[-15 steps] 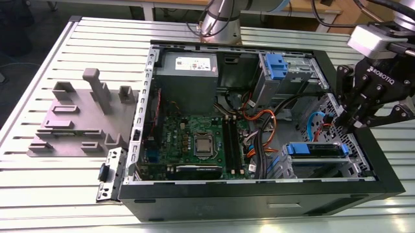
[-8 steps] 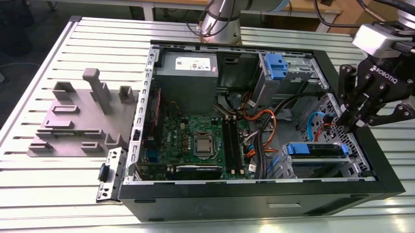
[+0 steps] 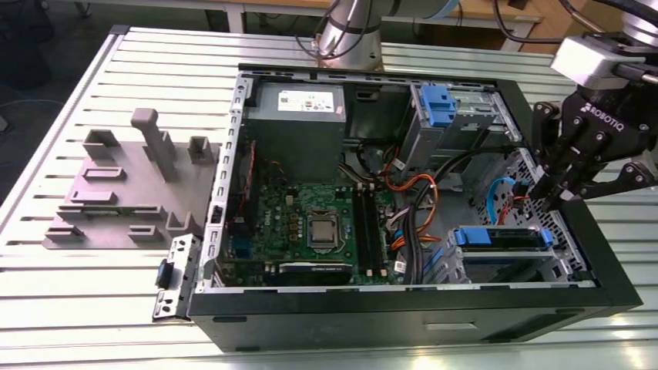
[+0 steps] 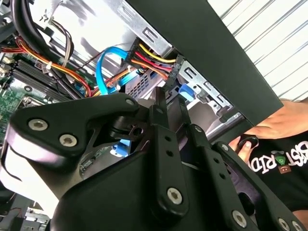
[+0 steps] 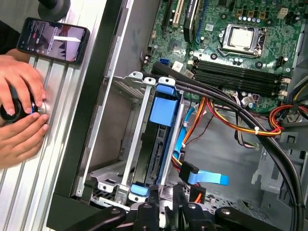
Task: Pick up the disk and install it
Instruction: 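Insert the first disk wire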
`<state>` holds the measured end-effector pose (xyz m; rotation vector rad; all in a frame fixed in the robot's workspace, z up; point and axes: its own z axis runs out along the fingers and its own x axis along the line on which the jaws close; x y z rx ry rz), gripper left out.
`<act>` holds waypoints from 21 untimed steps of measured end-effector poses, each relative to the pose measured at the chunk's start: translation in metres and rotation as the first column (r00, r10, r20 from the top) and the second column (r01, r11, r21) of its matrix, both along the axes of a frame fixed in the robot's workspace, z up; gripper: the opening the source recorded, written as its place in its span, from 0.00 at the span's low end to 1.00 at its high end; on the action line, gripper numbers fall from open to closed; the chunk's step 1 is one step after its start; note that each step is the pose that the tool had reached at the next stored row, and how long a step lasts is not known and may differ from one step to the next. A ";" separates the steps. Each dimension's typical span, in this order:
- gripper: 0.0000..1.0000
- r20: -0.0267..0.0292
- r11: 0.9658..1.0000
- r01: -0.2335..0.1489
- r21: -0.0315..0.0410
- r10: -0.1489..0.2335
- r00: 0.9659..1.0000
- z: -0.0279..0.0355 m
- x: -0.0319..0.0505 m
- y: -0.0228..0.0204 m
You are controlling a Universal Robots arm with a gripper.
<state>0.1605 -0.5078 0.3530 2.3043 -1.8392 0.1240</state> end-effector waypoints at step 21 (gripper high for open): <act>0.26 -0.047 1.000 -0.014 -0.003 0.014 0.999 -0.0002 0.0108 0.0049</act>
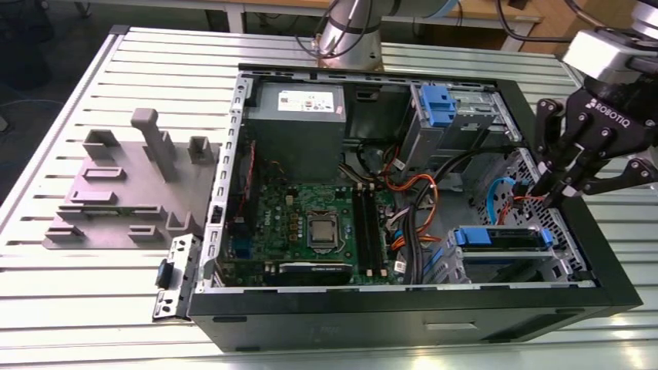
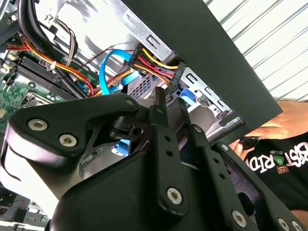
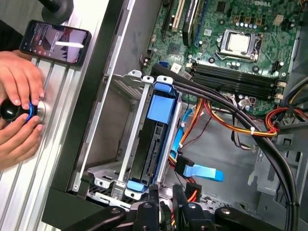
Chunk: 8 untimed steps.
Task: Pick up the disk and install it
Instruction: 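Insert the first disk wire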
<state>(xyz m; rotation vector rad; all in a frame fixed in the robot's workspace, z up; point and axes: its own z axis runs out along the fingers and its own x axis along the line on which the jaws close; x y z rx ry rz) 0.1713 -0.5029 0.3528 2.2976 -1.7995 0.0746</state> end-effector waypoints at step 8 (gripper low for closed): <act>0.26 -0.024 0.999 -0.036 0.001 0.036 0.999 -0.0012 0.0042 0.0000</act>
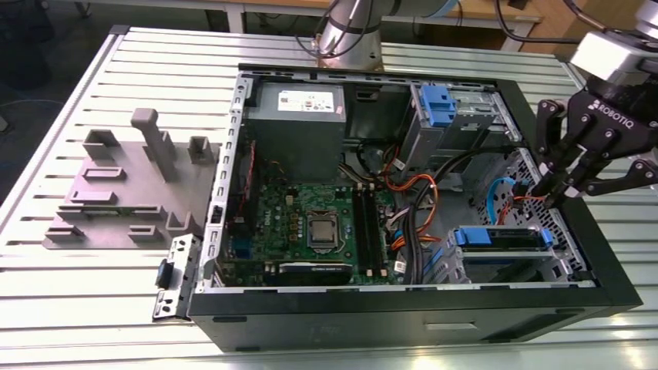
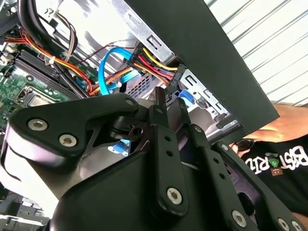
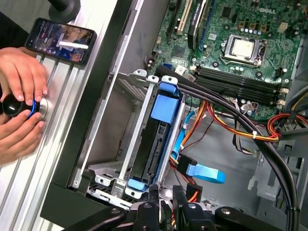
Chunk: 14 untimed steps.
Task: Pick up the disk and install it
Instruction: 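Insert the first disk wire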
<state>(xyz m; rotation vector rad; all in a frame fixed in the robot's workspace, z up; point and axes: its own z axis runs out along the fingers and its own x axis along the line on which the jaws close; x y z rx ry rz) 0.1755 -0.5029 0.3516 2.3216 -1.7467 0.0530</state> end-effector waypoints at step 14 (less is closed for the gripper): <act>0.26 -0.030 1.000 -0.012 0.000 0.012 0.999 -0.0025 0.0066 0.0035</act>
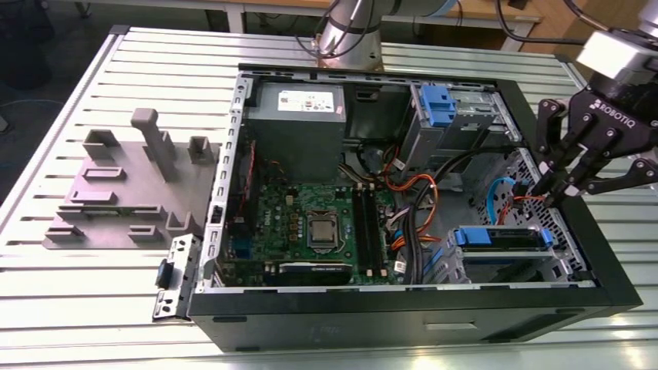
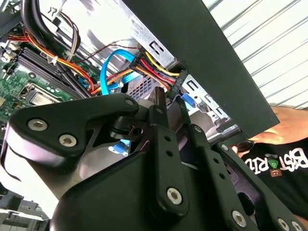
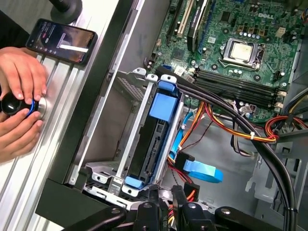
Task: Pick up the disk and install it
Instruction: 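Insert the first disk wire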
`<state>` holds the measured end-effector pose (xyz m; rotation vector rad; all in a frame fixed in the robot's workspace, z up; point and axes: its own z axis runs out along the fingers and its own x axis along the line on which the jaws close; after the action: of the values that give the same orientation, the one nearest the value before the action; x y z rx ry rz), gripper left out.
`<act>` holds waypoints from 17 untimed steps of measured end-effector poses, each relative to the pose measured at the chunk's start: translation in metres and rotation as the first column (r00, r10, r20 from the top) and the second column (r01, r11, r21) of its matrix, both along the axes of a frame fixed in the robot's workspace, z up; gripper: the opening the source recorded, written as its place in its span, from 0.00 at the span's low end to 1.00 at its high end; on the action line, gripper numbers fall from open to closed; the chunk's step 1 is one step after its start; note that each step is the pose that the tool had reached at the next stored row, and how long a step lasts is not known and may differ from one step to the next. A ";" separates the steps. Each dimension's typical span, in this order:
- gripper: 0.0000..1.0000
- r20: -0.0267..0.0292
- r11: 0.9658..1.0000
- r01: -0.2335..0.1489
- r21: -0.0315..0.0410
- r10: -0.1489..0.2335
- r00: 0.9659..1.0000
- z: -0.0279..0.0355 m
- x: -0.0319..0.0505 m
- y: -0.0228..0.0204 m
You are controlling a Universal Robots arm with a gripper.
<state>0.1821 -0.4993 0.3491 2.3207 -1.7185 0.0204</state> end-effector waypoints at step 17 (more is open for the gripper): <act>0.26 -0.031 1.000 -0.011 -0.019 0.010 0.999 -0.0008 0.0067 0.0028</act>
<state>0.1887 -0.4965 0.3483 2.3042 -1.6845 0.0023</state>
